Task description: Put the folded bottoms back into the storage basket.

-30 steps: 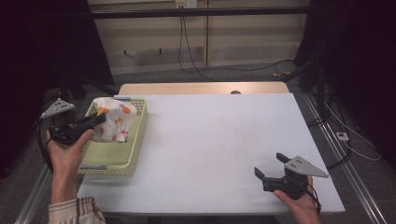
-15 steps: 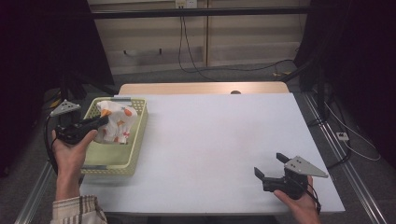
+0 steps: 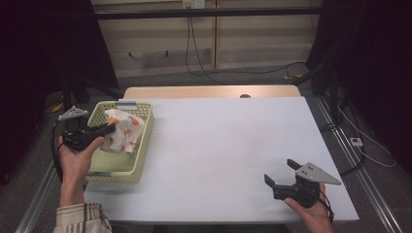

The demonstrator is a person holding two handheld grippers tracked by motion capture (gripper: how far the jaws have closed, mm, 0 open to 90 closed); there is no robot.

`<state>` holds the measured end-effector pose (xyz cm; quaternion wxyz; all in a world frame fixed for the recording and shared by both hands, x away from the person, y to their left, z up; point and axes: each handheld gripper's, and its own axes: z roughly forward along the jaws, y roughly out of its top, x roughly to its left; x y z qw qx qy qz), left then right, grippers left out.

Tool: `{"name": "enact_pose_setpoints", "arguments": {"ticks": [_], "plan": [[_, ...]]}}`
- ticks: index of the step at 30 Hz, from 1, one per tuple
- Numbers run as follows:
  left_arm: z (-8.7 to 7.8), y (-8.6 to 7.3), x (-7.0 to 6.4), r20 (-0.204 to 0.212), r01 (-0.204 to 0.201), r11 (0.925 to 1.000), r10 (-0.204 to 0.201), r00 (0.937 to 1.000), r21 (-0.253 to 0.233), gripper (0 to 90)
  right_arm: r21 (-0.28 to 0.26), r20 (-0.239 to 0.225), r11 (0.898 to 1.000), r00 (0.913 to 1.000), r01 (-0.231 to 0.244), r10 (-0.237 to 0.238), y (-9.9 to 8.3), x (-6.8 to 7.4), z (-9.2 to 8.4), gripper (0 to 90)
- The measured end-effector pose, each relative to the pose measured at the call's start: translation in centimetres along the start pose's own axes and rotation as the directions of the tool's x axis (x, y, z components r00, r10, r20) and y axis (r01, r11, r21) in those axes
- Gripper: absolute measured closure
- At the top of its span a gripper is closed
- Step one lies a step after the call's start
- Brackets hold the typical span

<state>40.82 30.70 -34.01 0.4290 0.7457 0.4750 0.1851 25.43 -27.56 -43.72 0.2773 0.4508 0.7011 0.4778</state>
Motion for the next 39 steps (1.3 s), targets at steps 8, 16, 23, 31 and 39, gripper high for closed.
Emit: {"name": "enact_pose_setpoints", "arguments": {"ticks": [8,16,23,31,39], "plan": [[0.5,-0.1,0.0,0.013,-0.003,0.9999,0.003,0.9999,0.014,81.3,0.001,-0.002,1.0,1.0,0.0,0.0,0.0,0.0,0.0,3.9],[1.0,-0.2,0.2,0.01,-0.004,0.9996,0.004,0.9999,0.03,81.0,0.0,-0.004,1.0,1.0,0.0,0.0,0.0,0.0,0.0,4.0],[0.9,-0.6,0.9,-0.001,0.015,0.9991,-0.015,0.9999,0.039,80.9,0.001,-0.003,1.0,1.0,-0.003,0.003,0.0,0.0,0.0,4.0],[1.4,-1.4,2.2,-0.032,0.054,0.9973,-0.052,0.9981,0.05,80.7,0.003,-0.006,1.0,1.0,0.0,0.0,0.0,0.0,0.0,4.0],[2.2,-1.6,2.3,-0.031,0.056,0.9958,-0.054,0.9981,0.073,80.6,0.01,-0.005,1.0,1.0,0.007,-0.007,0.0,0.0,0.1,4.0]]}}
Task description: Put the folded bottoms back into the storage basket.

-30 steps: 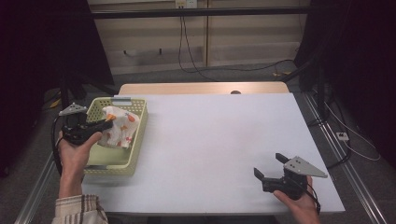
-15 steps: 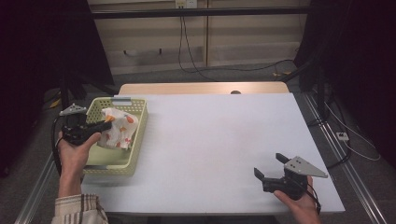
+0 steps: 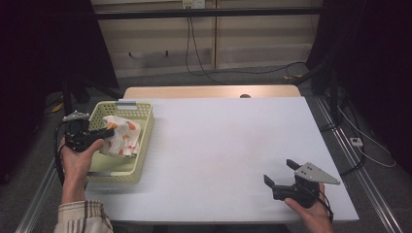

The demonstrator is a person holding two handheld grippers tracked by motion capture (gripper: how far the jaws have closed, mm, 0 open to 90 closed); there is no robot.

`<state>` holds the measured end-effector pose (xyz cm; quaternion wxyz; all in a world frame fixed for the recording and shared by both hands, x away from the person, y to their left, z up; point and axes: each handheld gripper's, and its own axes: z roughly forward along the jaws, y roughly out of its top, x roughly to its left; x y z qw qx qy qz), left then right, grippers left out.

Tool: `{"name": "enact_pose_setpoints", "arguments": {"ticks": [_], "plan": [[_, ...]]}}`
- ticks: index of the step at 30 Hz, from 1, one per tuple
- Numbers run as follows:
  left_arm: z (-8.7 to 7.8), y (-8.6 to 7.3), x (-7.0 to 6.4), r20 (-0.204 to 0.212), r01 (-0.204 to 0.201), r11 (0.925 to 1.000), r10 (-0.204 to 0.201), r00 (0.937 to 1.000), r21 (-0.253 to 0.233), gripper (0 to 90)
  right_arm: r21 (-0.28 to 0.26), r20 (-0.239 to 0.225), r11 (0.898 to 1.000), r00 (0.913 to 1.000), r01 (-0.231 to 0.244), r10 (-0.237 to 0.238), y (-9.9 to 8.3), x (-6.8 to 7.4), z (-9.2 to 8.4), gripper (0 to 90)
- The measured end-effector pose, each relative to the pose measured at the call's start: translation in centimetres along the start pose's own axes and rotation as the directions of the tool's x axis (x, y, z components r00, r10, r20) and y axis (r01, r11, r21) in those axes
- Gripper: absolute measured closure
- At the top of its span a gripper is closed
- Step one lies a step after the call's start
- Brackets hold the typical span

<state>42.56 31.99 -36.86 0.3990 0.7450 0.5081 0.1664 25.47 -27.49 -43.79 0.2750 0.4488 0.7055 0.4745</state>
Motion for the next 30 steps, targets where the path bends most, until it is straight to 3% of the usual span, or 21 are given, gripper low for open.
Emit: {"name": "enact_pose_setpoints", "arguments": {"ticks": [5,13,22,30], "plan": [[0.8,0.2,-0.2,0.001,-0.015,0.9995,0.015,0.9999,0.029,80.5,0.001,0.003,1.0,1.0,0.001,-0.001,0.0,0.0,0.0,4.0],[1.2,0.3,-0.2,0.0,-0.012,0.9996,0.012,0.9999,0.027,80.5,0.0,0.002,1.0,1.0,0.0,0.0,0.0,0.0,0.0,3.9],[1.9,1.1,-0.6,-0.007,-0.046,0.9983,0.047,0.9989,0.035,80.4,0.004,0.004,1.0,1.0,0.002,-0.002,0.0,-0.1,0.0,4.0],[3.1,1.6,-0.5,-0.004,-0.042,0.9983,0.042,0.9991,0.04,80.4,0.003,0.004,1.0,1.0,-0.001,0.001,0.0,-0.1,0.0,4.0]]}}
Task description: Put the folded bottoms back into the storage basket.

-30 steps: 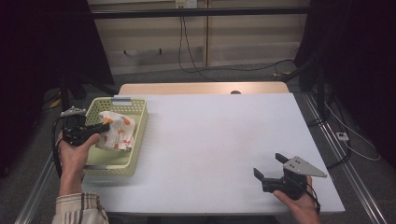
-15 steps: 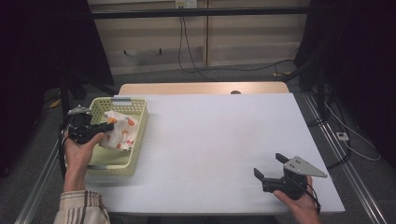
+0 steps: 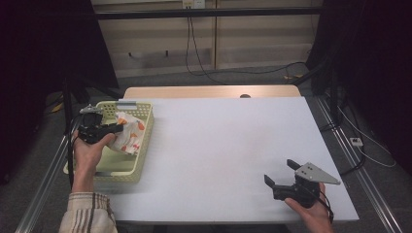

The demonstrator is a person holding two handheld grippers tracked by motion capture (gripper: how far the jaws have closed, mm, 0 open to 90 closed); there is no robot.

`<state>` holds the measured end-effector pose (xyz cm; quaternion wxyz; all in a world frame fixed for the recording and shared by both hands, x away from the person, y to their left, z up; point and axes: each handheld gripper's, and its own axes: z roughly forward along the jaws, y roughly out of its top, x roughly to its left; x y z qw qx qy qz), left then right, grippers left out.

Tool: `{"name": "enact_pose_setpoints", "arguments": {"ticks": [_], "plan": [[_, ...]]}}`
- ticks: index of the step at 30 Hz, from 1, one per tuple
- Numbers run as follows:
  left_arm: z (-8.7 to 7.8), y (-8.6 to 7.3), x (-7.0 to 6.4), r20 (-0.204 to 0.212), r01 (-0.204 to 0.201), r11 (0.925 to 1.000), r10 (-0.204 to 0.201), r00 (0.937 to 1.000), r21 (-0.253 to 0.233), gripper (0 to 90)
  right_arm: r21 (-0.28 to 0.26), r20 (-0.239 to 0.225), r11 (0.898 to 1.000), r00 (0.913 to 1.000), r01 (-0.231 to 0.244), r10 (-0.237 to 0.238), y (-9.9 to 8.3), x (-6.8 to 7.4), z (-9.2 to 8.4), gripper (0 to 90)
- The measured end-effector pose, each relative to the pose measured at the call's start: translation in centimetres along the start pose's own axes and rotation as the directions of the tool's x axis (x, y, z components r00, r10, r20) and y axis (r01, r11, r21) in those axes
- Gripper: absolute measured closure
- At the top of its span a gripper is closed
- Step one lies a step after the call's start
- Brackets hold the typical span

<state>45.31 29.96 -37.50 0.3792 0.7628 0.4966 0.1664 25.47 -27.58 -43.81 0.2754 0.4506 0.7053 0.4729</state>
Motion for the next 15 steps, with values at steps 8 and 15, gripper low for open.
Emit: {"name": "enact_pose_setpoints", "arguments": {"ticks": [8,15], "plan": [[0.31,-0.11,0.63,-0.013,0.002,0.9999,-0.002,0.9999,0.012,80.4,0.001,0.002,1.0,1.0,0.0,0.0,0.0,-0.03,0.01,4.0],[0.77,-0.26,0.77,-0.036,-0.012,0.9997,0.013,0.9993,0.023,80.4,-0.001,0.002,1.0,1.0,0.0,0.0,0.0,-0.01,0.0,4.0]]}}
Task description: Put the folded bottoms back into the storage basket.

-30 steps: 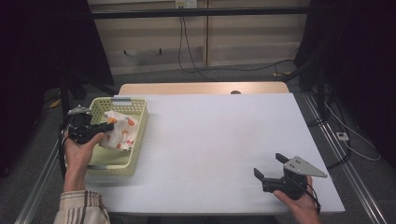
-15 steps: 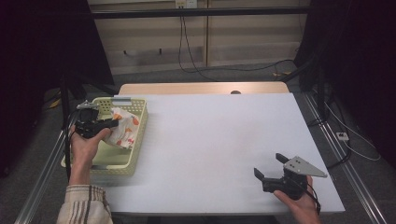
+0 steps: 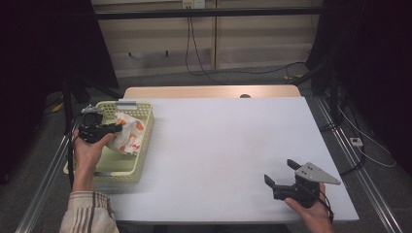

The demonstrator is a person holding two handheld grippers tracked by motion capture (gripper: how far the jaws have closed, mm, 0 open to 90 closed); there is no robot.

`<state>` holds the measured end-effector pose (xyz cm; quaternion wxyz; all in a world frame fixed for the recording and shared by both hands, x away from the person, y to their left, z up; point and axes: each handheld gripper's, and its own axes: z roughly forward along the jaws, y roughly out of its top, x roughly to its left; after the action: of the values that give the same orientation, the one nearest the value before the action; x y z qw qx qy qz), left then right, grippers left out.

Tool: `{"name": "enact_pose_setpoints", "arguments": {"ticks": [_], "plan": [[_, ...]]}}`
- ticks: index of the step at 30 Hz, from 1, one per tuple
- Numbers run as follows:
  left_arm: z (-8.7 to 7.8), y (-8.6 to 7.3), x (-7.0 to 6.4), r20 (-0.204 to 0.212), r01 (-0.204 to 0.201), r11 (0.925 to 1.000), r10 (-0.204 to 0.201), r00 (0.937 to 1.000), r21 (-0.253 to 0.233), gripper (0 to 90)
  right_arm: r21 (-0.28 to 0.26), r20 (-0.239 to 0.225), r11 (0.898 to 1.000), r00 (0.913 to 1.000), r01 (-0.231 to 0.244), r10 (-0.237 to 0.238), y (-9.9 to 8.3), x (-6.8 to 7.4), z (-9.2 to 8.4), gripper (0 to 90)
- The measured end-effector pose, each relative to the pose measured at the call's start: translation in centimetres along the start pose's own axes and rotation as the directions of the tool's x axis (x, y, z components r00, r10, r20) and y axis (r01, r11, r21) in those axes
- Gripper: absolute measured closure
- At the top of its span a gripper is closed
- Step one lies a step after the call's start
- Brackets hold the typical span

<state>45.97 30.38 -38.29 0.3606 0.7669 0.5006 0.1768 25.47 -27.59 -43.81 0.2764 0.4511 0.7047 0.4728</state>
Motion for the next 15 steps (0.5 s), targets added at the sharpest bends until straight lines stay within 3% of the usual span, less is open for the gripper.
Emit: {"name": "enact_pose_setpoints", "arguments": {"ticks": [5,15], "plan": [[0.54,-0.26,0.02,-0.008,-0.002,0.9995,0.002,1.0,0.03,80.4,0.001,-0.002,1.0,1.0,0.004,-0.004,-0.02,0.02,0.05,3.9],[0.63,-0.48,0.24,-0.03,-0.006,0.9996,0.007,0.9995,0.028,80.2,0.001,-0.002,1.0,1.0,0.002,-0.002,-0.01,0.03,0.0,4.0]]}}
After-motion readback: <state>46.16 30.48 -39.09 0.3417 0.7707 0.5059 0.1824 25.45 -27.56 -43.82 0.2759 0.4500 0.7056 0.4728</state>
